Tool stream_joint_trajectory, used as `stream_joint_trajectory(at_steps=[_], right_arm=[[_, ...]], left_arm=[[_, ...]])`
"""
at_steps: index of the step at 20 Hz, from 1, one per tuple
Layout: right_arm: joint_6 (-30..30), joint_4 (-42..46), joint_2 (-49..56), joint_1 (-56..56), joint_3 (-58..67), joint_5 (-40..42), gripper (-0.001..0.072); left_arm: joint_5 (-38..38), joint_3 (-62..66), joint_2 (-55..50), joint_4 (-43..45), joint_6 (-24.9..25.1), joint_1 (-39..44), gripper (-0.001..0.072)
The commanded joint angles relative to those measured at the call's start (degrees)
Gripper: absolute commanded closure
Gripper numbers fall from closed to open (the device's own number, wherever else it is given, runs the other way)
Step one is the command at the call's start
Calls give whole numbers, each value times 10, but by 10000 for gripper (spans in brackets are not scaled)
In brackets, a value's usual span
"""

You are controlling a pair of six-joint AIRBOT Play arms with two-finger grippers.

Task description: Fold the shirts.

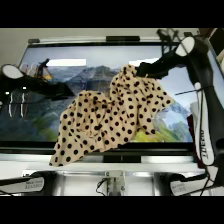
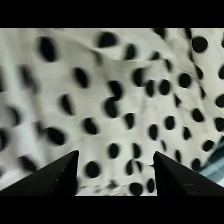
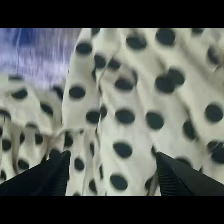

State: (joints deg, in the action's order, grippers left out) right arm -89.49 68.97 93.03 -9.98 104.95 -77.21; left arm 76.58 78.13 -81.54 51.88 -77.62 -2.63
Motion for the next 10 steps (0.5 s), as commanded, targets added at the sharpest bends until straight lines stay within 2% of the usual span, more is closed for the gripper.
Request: stream_joint_trajectory(at_steps=[1, 3, 7, 10], right_arm=[[-17, 19, 4, -75, -56, -35, 46], [-28, 13, 28, -132, -92, -2, 46], [-31, -74, 108, -212, -100, 51, 46], [-33, -111, 145, -238, -100, 86, 46]], left_arm=[[47, 2, 33, 111, -40, -86, 164], [51, -19, 49, 147, -41, -110, 163], [43, -99, 70, 146, -39, -123, 162], [9, -141, 75, 146, -38, -123, 162]])
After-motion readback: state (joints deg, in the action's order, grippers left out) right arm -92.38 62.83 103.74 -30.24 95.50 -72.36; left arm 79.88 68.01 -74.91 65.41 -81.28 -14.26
